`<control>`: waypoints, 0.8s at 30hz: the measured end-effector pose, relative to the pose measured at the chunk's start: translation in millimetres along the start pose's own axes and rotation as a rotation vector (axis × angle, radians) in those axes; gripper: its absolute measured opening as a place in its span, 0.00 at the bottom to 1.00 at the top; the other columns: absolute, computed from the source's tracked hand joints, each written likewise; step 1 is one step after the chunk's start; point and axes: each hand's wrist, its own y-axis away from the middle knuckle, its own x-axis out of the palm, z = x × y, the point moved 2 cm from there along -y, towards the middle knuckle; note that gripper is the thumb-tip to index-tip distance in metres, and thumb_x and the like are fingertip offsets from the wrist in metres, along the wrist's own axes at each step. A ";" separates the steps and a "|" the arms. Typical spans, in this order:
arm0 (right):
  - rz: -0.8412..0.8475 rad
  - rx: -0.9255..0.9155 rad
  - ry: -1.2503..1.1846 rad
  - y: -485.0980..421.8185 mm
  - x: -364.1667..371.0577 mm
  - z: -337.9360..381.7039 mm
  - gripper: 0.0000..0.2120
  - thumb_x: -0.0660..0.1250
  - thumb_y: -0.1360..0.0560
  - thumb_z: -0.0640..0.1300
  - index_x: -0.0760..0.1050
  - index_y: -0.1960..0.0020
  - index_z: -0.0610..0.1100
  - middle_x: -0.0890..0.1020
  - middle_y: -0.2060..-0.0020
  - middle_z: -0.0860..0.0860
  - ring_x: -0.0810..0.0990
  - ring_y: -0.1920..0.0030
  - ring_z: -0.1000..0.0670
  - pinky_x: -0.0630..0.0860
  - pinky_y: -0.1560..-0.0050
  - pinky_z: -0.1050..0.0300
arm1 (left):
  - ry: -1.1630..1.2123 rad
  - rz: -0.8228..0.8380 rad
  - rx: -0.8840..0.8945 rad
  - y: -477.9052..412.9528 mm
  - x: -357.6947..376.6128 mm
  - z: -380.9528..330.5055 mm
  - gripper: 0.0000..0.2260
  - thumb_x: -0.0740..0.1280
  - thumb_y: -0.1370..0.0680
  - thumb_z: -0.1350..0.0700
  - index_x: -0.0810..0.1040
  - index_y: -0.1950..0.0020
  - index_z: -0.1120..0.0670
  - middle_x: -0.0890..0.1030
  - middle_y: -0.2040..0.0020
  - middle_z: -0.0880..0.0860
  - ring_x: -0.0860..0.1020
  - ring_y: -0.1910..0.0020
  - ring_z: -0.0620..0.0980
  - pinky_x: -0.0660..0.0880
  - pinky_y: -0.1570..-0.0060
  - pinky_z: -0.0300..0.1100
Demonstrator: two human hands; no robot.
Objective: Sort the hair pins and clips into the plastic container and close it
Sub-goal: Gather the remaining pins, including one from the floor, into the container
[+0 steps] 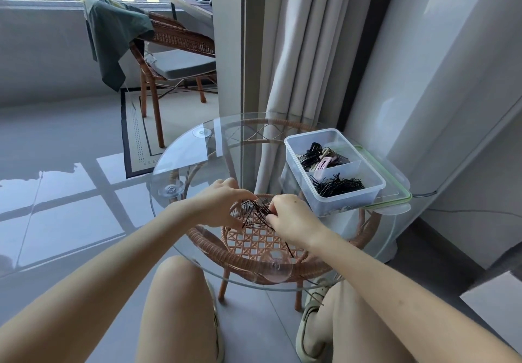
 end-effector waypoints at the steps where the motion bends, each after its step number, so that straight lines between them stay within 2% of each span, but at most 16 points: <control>1: -0.008 -0.008 -0.024 2.1 -7.5 0.1 0.10 0.62 0.24 0.41 0.74 0.62 0.38 0.79 0.62 0.43 0.79 0.57 0.42 0.72 0.58 0.53 | -0.019 -0.014 0.005 -0.4 0.3 0.5 0.32 0.72 0.31 0.45 0.63 0.29 0.41 0.68 0.38 0.53 0.66 0.39 0.53 0.69 0.40 0.47; 3: -0.029 -0.038 -0.056 7.0 -29.0 -0.4 0.10 0.62 0.23 0.42 0.77 0.55 0.36 0.81 0.58 0.43 0.79 0.56 0.44 0.71 0.58 0.55 | -0.033 -0.034 0.034 -1.3 0.9 0.5 0.31 0.71 0.31 0.44 0.64 0.30 0.41 0.65 0.33 0.52 0.63 0.34 0.53 0.66 0.37 0.48; 6: -0.082 -0.107 -0.037 10.1 -67.5 -10.5 0.08 0.62 0.23 0.42 0.76 0.56 0.38 0.78 0.60 0.46 0.76 0.58 0.47 0.69 0.61 0.58 | -0.066 -0.045 0.111 -4.2 1.8 -2.2 0.27 0.69 0.28 0.45 0.65 0.30 0.41 0.63 0.28 0.48 0.60 0.30 0.52 0.64 0.32 0.50; 8: -0.100 -0.154 0.017 7.1 -90.6 -27.7 0.05 0.62 0.24 0.42 0.75 0.55 0.41 0.77 0.59 0.48 0.75 0.57 0.48 0.67 0.58 0.57 | -0.076 -0.049 0.153 -6.3 2.2 -3.9 0.25 0.68 0.27 0.47 0.67 0.31 0.42 0.65 0.28 0.46 0.61 0.28 0.50 0.63 0.30 0.49; 10: -0.091 -0.164 0.107 2.6 -107.7 -49.7 0.05 0.62 0.23 0.42 0.73 0.55 0.41 0.77 0.58 0.48 0.74 0.56 0.47 0.64 0.58 0.57 | -0.073 -0.061 0.183 -7.3 3.3 -4.7 0.23 0.67 0.26 0.48 0.69 0.32 0.44 0.69 0.31 0.46 0.65 0.31 0.48 0.65 0.32 0.46; 14: -0.106 -0.193 0.319 -10.4 -120.8 -83.6 0.07 0.62 0.23 0.42 0.74 0.49 0.40 0.80 0.50 0.45 0.75 0.49 0.43 0.66 0.52 0.54 | -0.069 -0.126 0.227 -8.6 8.9 -3.2 0.17 0.66 0.25 0.50 0.74 0.37 0.48 0.75 0.38 0.47 0.71 0.39 0.48 0.71 0.39 0.44; 16: -0.077 -0.231 0.444 -15.3 -114.0 -92.3 0.07 0.62 0.23 0.44 0.74 0.49 0.41 0.79 0.49 0.46 0.76 0.46 0.44 0.68 0.50 0.54 | -0.115 -0.146 0.244 -10.1 13.5 -4.0 0.15 0.64 0.24 0.52 0.73 0.37 0.50 0.75 0.40 0.49 0.72 0.41 0.49 0.73 0.41 0.45; 19: -0.008 -0.280 0.584 -20.3 -99.7 -100.7 0.06 0.62 0.23 0.46 0.73 0.51 0.43 0.79 0.49 0.47 0.75 0.46 0.45 0.72 0.48 0.50 | -0.239 -0.117 0.246 -12.0 19.0 -10.4 0.16 0.61 0.22 0.56 0.69 0.34 0.53 0.73 0.37 0.51 0.70 0.39 0.50 0.71 0.38 0.43; 21: 0.003 -0.284 0.584 -24.2 -96.3 -102.9 0.06 0.63 0.24 0.46 0.75 0.51 0.45 0.79 0.50 0.48 0.75 0.45 0.46 0.73 0.47 0.48 | -0.320 -0.077 0.251 -12.4 20.5 -17.0 0.19 0.62 0.23 0.59 0.66 0.32 0.56 0.72 0.36 0.53 0.69 0.38 0.52 0.69 0.36 0.44; 24: 0.031 -0.276 0.503 -28.5 -97.2 -101.6 0.08 0.65 0.25 0.46 0.80 0.49 0.47 0.82 0.49 0.51 0.77 0.45 0.48 0.74 0.46 0.48 | -0.445 -0.106 0.289 -15.7 19.9 -20.6 0.15 0.58 0.21 0.60 0.67 0.34 0.57 0.73 0.37 0.53 0.70 0.40 0.51 0.69 0.37 0.45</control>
